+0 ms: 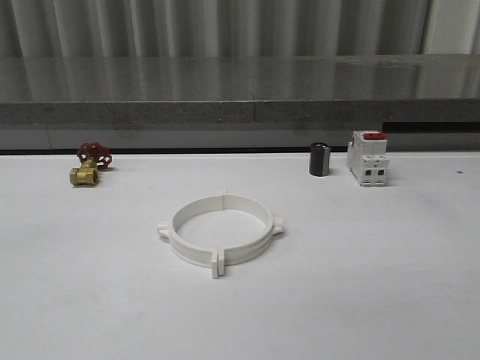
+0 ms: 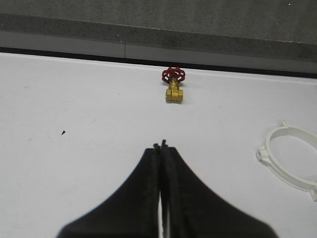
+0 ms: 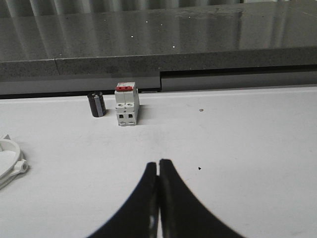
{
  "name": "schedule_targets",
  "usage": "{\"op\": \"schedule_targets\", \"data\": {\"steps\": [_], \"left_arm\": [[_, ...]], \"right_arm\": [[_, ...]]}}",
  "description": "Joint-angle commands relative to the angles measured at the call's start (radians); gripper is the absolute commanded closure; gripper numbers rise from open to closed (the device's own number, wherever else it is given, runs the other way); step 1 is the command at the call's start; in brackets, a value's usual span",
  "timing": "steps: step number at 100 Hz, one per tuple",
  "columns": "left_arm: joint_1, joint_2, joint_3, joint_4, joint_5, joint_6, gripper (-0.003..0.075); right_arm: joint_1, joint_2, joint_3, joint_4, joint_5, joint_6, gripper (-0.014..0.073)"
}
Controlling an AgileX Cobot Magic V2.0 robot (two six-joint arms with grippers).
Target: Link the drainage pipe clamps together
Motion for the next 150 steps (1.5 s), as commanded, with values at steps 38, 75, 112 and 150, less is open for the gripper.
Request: {"op": "schedule_targets", "data": {"steps": [38,75,112,150], "left_arm": [[0.003,0.007,-0.027,-0.010,-0.071,-0.002,0.0740],[0.003,0.007,-0.027,-0.010,-0.071,-0.002,0.0740],[0.003,0.007,-0.027,-0.010,-0.071,-0.002,0.0740],[0.003,-0.102,0.159,0.118,-0.375,-0.070,0.0740]], "right_arm": [[0.001,-0.022,0.022,0.011,-0.205,-0.011,0.0711],[0.001,-0.022,0.022,0.011,-0.205,-0.011,0.0711],[0.001,-0.022,0.022,0.011,-0.205,-0.011,0.0711],[0.001,-0.022,0.022,0.011,-0.205,-0.011,0.0711]]}}
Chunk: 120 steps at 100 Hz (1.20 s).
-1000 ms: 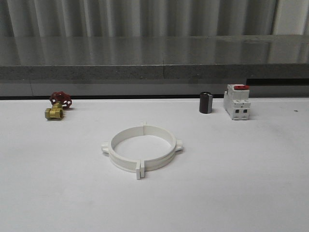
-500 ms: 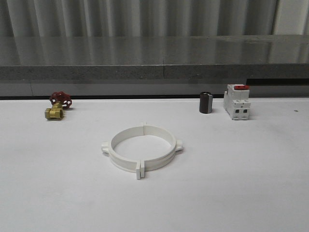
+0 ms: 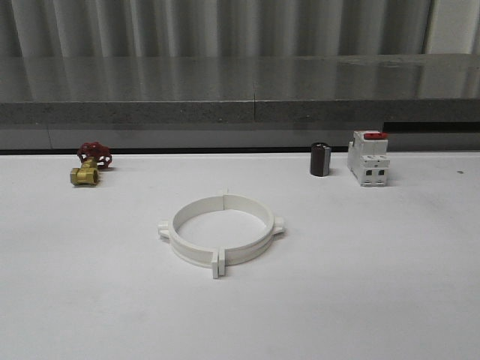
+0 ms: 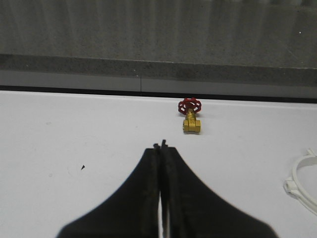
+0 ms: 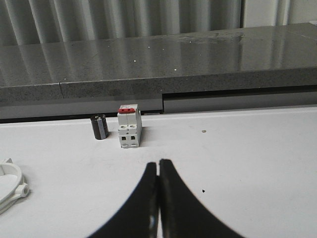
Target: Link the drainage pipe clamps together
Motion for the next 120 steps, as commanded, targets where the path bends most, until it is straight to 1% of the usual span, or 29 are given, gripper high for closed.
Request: {"op": "schedule_targets", "data": {"steps": [1,14,23,35,48,71,120], "left_arm": [[0.003,-0.054,0.053,0.039,-0.159,-0.062,0.0740],[0.003,-0.159,0.174,0.138,-0.216,-0.151,0.0740],[-0.006,-0.219,0.244,0.150,-0.247,-0.153,0.0740],[-0.049,-0.290,0.305,0.160,-0.265,-0.153,0.0740],[-0.080,-0.302,0.349,0.160,-0.298,-0.153,0.0740],[-0.074,-0.302,0.354,0.177,-0.372,-0.153,0.0740],[-0.074,-0.302,0.354,0.178,-0.369,-0.153,0.0740]], "right_arm": [[0.001,-0.020,-0.015,0.001,-0.086,-0.011,0.0711],[0.001,-0.020,-0.015,0.001,-0.086,-0.011,0.0711],[0.001,-0.020,-0.015,0.001,-0.086,-0.011,0.0711],[0.001,-0.020,-0.015,0.001,-0.086,-0.011,0.0711],[0.001,-0.020,-0.015,0.001,-0.086,-0.011,0.0711],[0.001,-0.020,-0.015,0.001,-0.086,-0.011,0.0711],[0.001,-0.020,-0.015,0.001,-0.086,-0.011,0.0711]]}}
